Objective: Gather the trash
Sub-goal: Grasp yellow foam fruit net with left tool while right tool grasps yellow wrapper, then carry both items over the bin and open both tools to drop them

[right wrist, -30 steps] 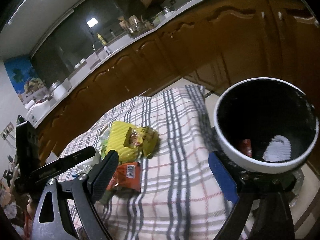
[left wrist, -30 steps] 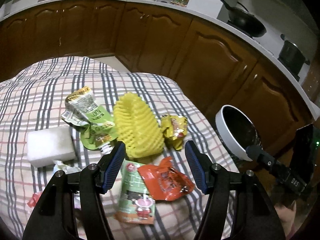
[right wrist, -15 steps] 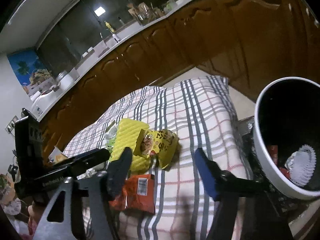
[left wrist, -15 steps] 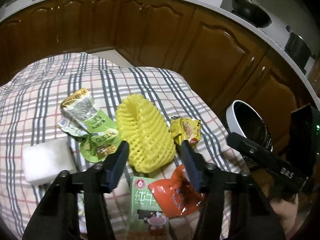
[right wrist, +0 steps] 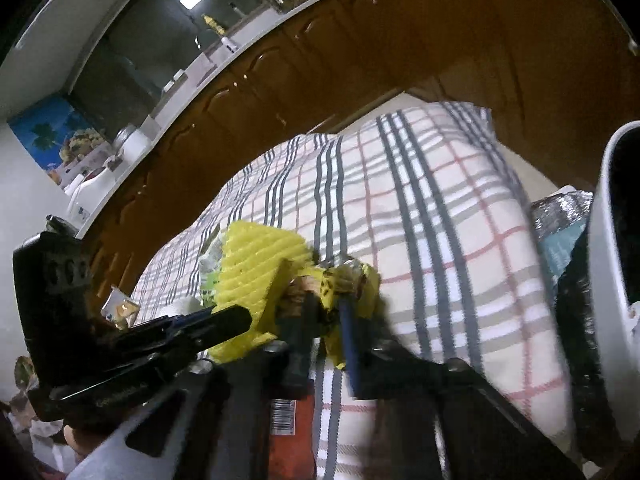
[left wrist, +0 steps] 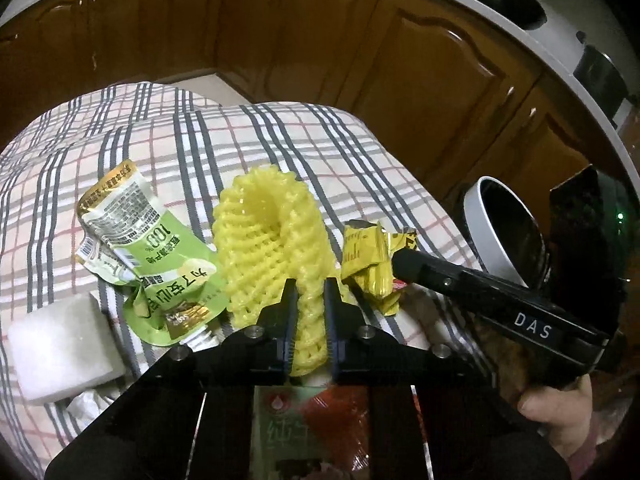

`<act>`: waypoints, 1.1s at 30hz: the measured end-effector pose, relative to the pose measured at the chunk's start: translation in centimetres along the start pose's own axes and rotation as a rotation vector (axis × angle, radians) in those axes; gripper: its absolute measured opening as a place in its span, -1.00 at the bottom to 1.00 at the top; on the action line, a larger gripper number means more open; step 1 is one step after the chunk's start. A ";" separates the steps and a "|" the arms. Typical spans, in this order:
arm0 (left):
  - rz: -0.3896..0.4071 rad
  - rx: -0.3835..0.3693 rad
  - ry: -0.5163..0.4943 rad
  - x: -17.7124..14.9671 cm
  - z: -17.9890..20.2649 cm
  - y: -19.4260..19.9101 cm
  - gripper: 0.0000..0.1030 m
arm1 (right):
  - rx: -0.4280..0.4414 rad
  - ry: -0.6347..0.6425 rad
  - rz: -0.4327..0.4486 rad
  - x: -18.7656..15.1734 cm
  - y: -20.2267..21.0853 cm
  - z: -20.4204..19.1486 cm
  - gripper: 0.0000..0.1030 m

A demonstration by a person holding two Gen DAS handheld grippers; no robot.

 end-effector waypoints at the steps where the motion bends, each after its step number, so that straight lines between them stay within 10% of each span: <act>1: 0.010 0.000 -0.002 0.0 0.0 0.2 -0.80 | -0.001 0.007 0.006 0.0 0.2 -0.1 -0.87; 33: 0.102 -0.180 -0.148 1.2 12.4 5.1 -0.81 | -0.163 -0.019 0.272 -0.3 17.6 5.7 -0.92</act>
Point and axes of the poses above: each gripper's, at about its wrist camera, not at the fingertips, and y roughly against the way its jaws point, z to its right, x to its top, the point moved 6 cm from there along -y, roughly the way its jaws point, and after that the axes turned 2 degrees about z, right-handed, at the moved point
